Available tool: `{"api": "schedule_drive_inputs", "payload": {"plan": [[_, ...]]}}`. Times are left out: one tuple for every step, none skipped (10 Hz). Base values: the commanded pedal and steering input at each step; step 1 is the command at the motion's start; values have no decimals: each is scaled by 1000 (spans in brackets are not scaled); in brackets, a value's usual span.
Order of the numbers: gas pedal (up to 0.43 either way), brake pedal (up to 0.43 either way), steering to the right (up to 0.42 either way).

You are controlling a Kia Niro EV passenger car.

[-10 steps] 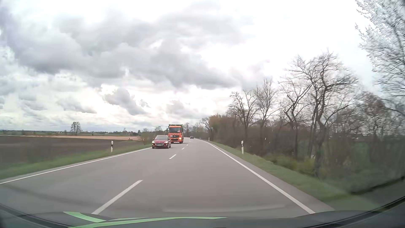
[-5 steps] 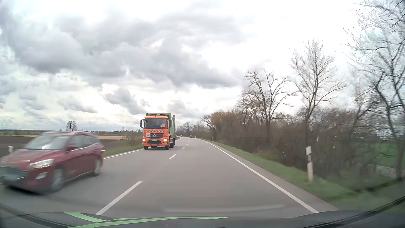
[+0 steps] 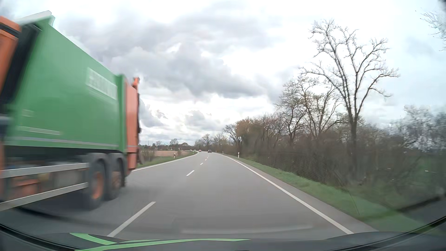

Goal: Follow the waypoints while adhering to traffic rules and regulations

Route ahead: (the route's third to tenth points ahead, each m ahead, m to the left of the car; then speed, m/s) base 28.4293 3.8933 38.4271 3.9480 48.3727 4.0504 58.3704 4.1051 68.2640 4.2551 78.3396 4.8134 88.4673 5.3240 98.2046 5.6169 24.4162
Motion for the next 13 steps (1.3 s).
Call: {"api": "schedule_drive_inputs", "payload": {"plan": [[248,0,-1],[248,0,-1],[248,0,-1],[248,0,-1],[248,0,-1],[248,0,-1],[248,0,-2],[248,0,-2],[248,0,-2],[248,0,-3],[248,0,-3],[248,0,-3],[248,0,-3]]}}
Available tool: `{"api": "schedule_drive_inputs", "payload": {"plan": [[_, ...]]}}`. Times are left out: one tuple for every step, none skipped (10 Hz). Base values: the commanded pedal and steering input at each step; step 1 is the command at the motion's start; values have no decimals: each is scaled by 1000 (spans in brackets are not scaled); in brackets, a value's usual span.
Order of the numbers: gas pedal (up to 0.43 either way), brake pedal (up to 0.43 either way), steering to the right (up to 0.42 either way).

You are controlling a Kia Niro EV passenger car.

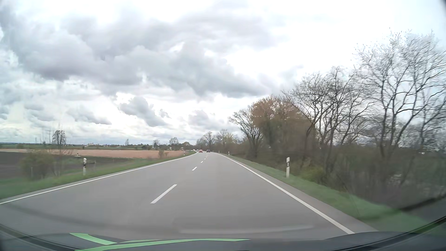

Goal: Follow the waypoints while adhering to traffic rules and regulations

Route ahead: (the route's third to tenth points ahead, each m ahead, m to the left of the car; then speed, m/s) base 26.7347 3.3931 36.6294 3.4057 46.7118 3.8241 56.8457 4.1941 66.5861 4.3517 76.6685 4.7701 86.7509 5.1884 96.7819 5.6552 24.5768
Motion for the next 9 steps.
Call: {"api": "schedule_drive_inputs", "payload": {"plan": [[248,0,-3],[248,0,-3],[248,0,-3],[248,0,-3],[248,0,-3],[248,0,-3],[240,0,-3],[240,0,-3],[240,0,-3]]}}
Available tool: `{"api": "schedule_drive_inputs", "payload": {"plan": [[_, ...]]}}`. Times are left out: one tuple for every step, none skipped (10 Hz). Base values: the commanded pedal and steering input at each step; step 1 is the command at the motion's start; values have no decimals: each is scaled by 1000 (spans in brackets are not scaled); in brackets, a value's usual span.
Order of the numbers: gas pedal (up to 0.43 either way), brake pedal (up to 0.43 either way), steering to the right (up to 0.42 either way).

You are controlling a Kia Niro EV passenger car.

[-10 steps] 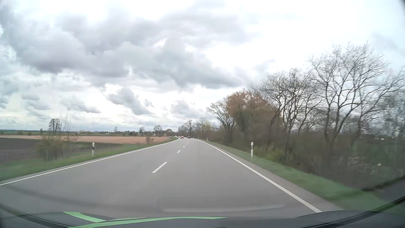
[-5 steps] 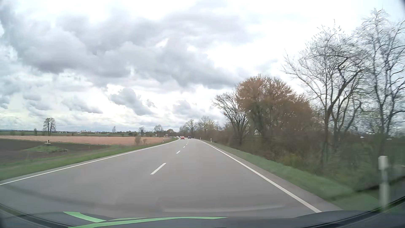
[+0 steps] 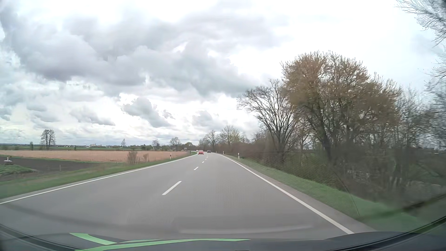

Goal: Follow the waypoints while adhering to traffic rules and regulations

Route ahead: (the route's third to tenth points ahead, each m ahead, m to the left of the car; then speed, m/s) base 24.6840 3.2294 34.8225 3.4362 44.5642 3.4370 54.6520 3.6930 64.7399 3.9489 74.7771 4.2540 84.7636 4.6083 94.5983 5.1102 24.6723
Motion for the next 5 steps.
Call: {"api": "schedule_drive_inputs", "payload": {"plan": [[240,0,-3],[240,0,-3],[240,0,-3],[240,0,-3],[240,0,-3]]}}
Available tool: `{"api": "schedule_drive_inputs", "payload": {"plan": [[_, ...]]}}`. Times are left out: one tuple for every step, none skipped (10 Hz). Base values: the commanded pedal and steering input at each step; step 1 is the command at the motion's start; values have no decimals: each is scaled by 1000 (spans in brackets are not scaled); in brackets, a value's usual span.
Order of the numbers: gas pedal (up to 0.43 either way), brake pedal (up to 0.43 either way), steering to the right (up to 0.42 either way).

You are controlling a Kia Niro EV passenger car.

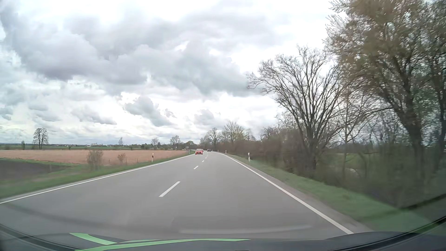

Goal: Follow the waypoints while adhering to traffic rules and regulations

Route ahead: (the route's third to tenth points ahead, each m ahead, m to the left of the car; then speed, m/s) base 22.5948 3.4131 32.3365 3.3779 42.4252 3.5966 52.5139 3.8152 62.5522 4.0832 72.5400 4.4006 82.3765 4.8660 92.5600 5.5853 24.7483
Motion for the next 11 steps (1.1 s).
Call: {"api": "schedule_drive_inputs", "payload": {"plan": [[240,0,-2],[240,0,-2],[240,0,-2],[240,0,-2],[240,0,-2],[240,0,-2],[240,0,-2],[240,0,-2],[240,0,-2],[240,0,-2],[240,0,-2]]}}
